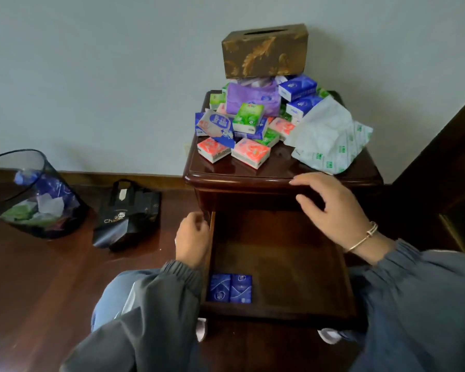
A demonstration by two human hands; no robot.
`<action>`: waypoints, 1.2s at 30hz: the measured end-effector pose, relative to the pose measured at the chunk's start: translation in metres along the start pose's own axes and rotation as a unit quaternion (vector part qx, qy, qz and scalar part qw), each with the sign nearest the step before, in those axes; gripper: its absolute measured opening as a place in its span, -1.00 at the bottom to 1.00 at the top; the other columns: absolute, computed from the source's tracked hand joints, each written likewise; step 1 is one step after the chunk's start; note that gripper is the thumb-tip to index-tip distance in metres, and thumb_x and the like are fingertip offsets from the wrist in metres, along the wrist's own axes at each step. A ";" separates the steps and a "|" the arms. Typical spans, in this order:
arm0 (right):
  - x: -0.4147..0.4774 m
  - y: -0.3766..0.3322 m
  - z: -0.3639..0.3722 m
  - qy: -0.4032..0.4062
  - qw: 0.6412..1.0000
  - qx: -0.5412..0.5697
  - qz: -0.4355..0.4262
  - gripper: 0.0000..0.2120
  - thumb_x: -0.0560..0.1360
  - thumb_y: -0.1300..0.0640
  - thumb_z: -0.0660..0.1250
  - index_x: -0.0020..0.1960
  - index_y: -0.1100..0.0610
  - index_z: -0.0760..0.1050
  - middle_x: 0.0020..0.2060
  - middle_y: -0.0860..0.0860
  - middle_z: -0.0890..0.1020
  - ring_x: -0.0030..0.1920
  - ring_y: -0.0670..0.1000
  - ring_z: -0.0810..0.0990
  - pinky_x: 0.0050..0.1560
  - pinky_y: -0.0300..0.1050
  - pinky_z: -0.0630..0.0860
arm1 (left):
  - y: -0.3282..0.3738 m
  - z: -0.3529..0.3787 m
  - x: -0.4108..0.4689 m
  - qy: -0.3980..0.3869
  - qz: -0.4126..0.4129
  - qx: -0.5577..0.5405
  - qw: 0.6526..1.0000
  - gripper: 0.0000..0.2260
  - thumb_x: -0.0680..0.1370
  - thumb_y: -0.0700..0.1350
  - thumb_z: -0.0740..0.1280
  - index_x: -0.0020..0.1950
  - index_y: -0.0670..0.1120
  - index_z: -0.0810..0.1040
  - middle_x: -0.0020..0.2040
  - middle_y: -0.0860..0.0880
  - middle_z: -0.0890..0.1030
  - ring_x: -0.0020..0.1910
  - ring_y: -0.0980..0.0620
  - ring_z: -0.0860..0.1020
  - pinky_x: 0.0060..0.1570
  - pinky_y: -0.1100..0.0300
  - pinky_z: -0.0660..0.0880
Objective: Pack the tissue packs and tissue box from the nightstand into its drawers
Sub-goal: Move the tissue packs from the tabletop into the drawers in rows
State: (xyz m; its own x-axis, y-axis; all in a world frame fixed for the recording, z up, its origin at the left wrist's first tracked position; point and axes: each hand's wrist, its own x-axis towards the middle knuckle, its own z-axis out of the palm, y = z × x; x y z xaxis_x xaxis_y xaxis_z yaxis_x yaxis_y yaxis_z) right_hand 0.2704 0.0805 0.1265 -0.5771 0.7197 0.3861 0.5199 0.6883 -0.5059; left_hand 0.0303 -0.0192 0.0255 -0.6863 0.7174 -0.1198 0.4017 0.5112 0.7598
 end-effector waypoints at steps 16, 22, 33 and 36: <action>0.071 0.104 0.027 -0.060 0.955 -0.211 0.199 -0.45 0.54 -0.26 0.02 0.48 -0.11 0.12 0.52 -0.01 0.13 0.51 0.16 0.04 0.45 0.19 0.05 | 0.135 -0.045 0.056 0.134 0.327 0.057 0.934 -0.80 0.56 -0.16 0.27 0.15 -0.19 0.52 0.14 -0.14 0.54 0.13 -0.12 0.50 0.12 -0.05 0.43; 0.070 0.105 0.032 0.009 0.968 -0.193 0.161 -0.50 0.53 -0.14 0.16 0.41 0.03 0.33 0.39 0.13 0.39 0.40 0.25 0.28 0.37 0.16 0.25 | 0.192 -0.012 0.091 0.087 0.300 0.229 0.922 -0.57 0.57 0.14 0.19 0.31 -0.12 0.41 0.25 -0.12 0.49 0.23 -0.14 0.43 0.25 -0.04 0.30; 0.066 0.105 0.038 0.067 0.967 -0.199 0.143 -0.51 0.48 -0.13 0.15 0.34 0.04 0.42 0.27 0.13 0.51 0.30 0.24 0.42 0.26 0.19 0.41 | 0.229 0.033 0.129 0.017 0.204 0.447 0.871 -0.28 0.46 0.33 0.25 0.39 -0.17 0.28 0.30 -0.21 0.48 0.31 -0.24 0.43 0.37 -0.18 0.18; 0.065 0.105 0.039 0.075 0.964 -0.207 0.148 -0.52 0.47 -0.14 0.14 0.34 0.01 0.41 0.27 0.10 0.51 0.30 0.22 0.42 0.23 0.16 0.45 | 0.228 0.036 0.133 0.011 0.206 0.426 0.881 -0.33 0.47 0.24 0.31 0.40 -0.15 0.26 0.27 -0.17 0.48 0.23 -0.20 0.50 0.37 -0.19 0.14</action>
State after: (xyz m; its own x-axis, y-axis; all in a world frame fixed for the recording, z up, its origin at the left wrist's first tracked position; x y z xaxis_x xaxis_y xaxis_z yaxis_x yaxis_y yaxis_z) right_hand 0.2627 0.1961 0.0683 -0.2838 0.8735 0.3956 0.8725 0.4064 -0.2714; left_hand 0.0528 0.2097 0.1600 -0.3838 0.9206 0.0726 0.9222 0.3861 -0.0206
